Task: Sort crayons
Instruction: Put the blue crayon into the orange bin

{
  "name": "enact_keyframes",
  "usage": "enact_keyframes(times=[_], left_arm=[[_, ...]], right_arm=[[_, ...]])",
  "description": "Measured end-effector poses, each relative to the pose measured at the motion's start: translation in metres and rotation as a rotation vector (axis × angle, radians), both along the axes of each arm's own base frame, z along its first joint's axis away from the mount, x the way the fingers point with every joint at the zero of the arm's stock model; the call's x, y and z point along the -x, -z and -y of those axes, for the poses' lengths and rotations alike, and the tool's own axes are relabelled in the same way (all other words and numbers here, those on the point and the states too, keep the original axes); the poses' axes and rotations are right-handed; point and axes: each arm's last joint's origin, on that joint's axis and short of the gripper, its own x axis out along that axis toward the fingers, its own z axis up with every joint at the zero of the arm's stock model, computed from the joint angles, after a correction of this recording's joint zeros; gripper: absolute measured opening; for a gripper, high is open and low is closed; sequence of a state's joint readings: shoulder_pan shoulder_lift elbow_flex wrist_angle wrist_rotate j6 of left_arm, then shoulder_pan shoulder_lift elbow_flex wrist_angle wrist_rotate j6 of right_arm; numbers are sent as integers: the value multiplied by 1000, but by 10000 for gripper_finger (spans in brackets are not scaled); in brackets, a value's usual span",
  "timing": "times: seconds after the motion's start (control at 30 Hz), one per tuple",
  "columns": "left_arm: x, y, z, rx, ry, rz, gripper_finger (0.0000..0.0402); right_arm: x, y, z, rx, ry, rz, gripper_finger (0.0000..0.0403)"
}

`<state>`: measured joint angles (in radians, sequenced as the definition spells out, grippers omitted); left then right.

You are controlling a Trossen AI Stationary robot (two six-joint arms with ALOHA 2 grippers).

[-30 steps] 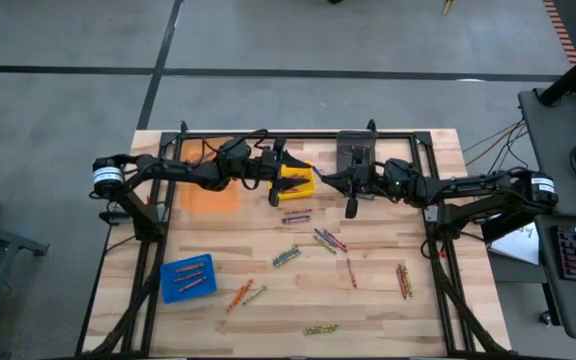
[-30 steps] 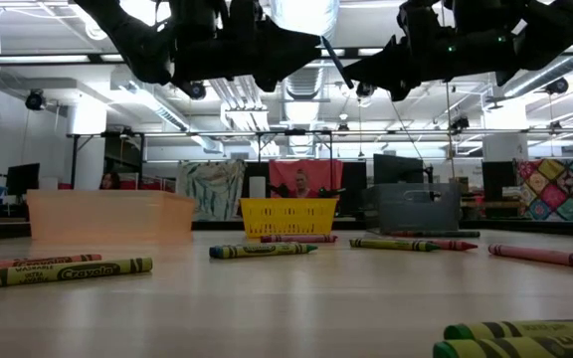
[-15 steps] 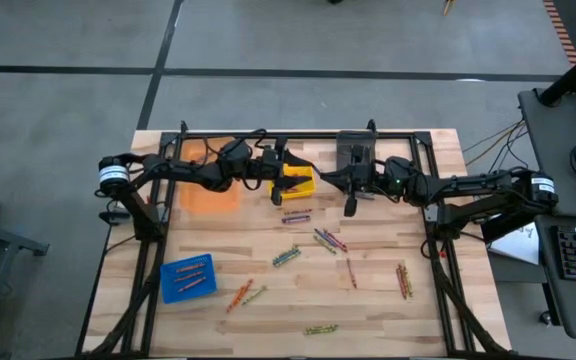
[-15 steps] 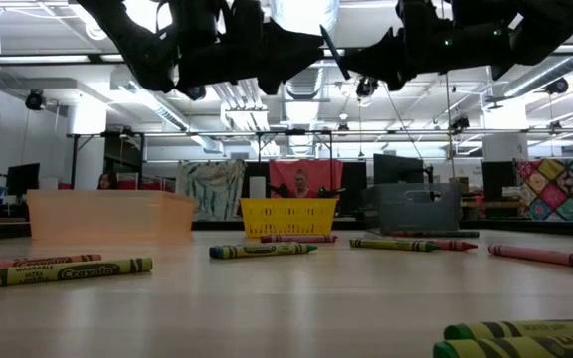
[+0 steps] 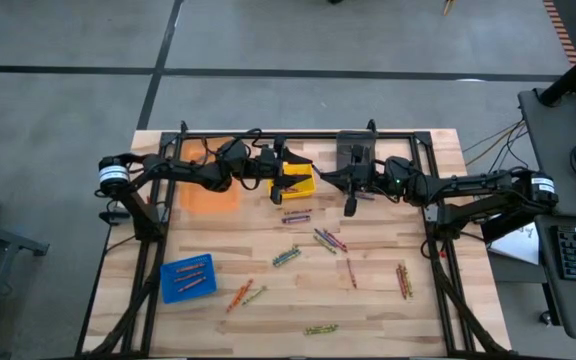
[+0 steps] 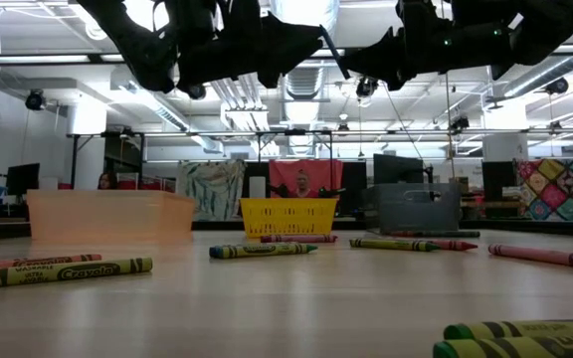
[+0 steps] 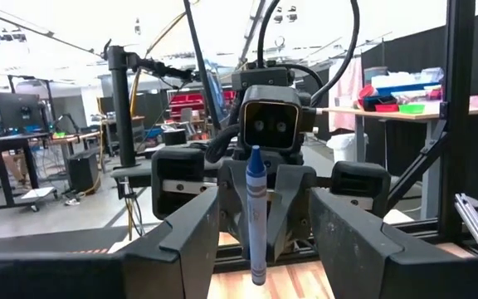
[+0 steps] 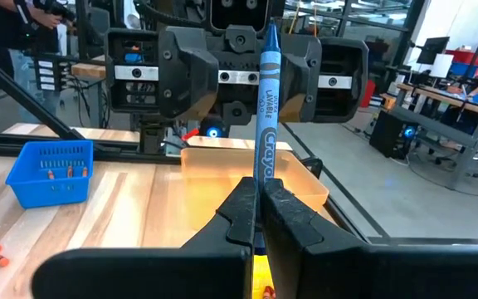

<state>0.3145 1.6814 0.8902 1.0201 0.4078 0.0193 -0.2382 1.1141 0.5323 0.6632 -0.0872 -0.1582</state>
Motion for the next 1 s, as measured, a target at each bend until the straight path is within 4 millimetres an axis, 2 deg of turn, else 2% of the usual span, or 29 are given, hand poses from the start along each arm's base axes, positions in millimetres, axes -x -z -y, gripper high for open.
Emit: enact_keyframes(times=[0.27, 0.5, 0.6, 0.77, 1.0], left_arm=[[-3, 3, 0, 15, 3, 30, 168], [-21, 4, -5, 49, 19, 28, 168], [-23, 5, -6, 50, 19, 24, 160], [-22, 6, -6, 44, 17, 24, 117], [-22, 6, -6, 46, 18, 18, 18]], right_arm=[[0, 0, 0, 0, 0, 0, 9], [0, 1, 0, -1, 0, -7, 9], [0, 1, 0, -3, 0, -15, 9], [0, 2, 0, 10, 0, -27, 9], [0, 2, 0, 22, 4, -27, 9]])
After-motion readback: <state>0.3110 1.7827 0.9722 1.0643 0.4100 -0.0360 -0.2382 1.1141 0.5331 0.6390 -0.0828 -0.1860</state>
